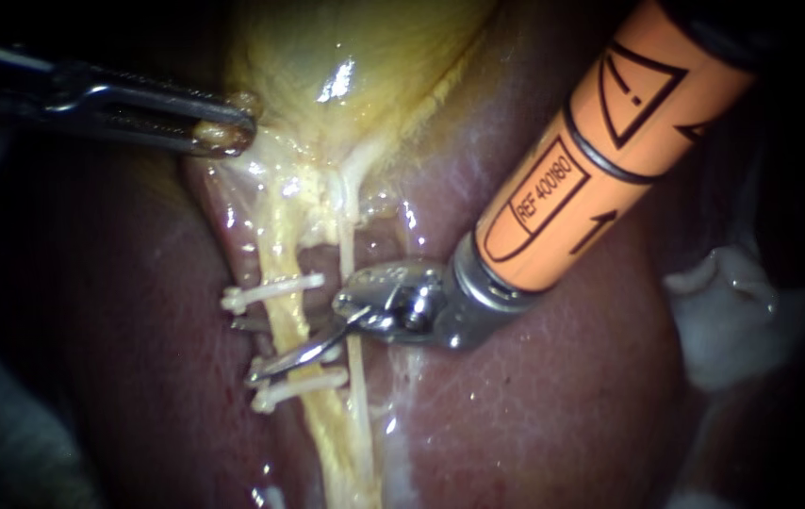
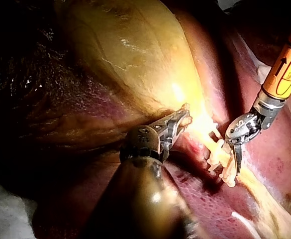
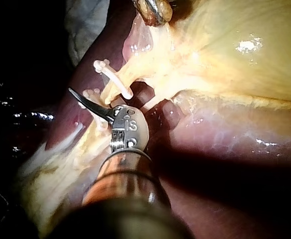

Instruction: Go to the cutting position left tube

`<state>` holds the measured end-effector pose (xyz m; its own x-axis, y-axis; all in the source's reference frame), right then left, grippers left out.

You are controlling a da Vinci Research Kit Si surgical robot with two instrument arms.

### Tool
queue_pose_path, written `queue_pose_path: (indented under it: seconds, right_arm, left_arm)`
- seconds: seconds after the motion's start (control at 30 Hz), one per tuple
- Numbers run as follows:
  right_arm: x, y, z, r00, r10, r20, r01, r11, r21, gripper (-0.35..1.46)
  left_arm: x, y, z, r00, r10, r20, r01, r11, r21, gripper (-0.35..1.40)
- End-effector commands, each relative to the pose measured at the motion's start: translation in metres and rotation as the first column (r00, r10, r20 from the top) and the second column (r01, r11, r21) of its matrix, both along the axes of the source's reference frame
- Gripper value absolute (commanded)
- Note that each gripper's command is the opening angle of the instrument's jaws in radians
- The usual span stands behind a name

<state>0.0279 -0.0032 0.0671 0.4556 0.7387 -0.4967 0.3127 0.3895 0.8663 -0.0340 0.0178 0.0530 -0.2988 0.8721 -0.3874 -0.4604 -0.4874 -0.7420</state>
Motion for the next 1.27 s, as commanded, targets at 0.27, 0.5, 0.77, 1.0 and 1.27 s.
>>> queue_pose_path:
  seconds: [0.27,0.5,0.77,1.0,1.27]
  right_arm:
    - [0.002,-0.0002,0.0001,1.0,0.008,-0.003,-0.008,1.0,0.011,1.44]
    - [0.0033,-0.0003,-0.0002,0.9994,0.031,-0.018,-0.03,0.999,0.028,1.44]
    - [0.0032,-0.0008,-0.0034,0.998,0.039,-0.05,-0.037,0.998,0.053,1.44]
    - [0.003,-0.0003,-0.006,0.9963,0.045,-0.073,-0.039,0.996,0.076,1.44]
    - [0.0029,-0.0003,-0.0057,0.9963,0.045,-0.073,-0.039,0.996,0.075,1.44]
  left_arm:
    - [-0.0001,0.0,0.0001,1.0,-0.001,-0.001,0.001,1.0,0.0,-0.35]
    - [-0.0001,0.0,0.0001,1.0,-0.001,-0.001,0.001,1.0,0.0,-0.35]
    - [-0.0001,0.0,0.0001,1.0,0.0,-0.001,0.0,1.0,0.0,-0.35]
    - [0.0,0.0,0.0001,1.0,0.0,0.0,0.0,1.0,0.0,-0.35]
    - [0.0,0.0,0.0001,1.0,0.0,-0.001,0.0,1.0,0.0,-0.35]
